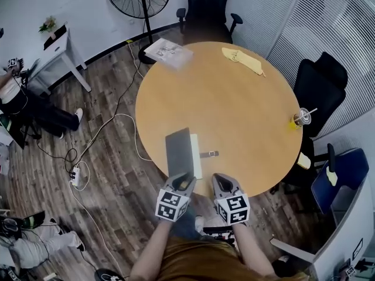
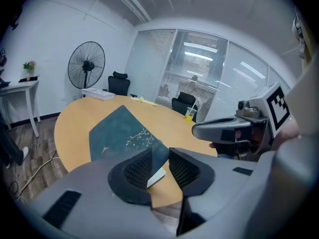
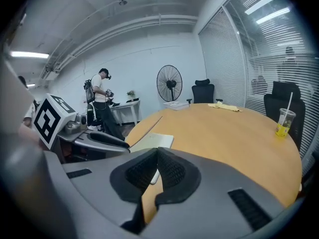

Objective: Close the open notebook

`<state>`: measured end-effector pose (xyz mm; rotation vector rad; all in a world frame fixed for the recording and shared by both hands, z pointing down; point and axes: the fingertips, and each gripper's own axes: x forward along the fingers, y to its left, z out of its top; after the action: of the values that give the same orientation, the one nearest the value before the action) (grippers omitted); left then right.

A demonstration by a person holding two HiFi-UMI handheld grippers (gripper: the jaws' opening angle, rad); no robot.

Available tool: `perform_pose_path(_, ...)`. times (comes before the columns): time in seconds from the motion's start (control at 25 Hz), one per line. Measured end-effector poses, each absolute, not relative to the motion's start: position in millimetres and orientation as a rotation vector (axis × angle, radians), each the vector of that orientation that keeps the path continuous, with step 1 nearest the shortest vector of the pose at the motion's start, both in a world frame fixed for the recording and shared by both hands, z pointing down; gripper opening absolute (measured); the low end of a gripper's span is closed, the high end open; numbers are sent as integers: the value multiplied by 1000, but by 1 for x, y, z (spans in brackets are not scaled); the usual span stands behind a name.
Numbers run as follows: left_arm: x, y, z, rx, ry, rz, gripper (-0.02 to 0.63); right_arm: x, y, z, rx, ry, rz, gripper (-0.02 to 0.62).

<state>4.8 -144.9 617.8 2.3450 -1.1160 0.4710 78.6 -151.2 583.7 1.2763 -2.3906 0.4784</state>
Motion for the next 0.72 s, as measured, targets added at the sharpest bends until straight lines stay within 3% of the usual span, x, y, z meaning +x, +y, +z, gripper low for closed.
perform_pose_path(0.72,26,-144,645,2414,-1038,575,129,107,-130,608,1346,-2296,558,12)
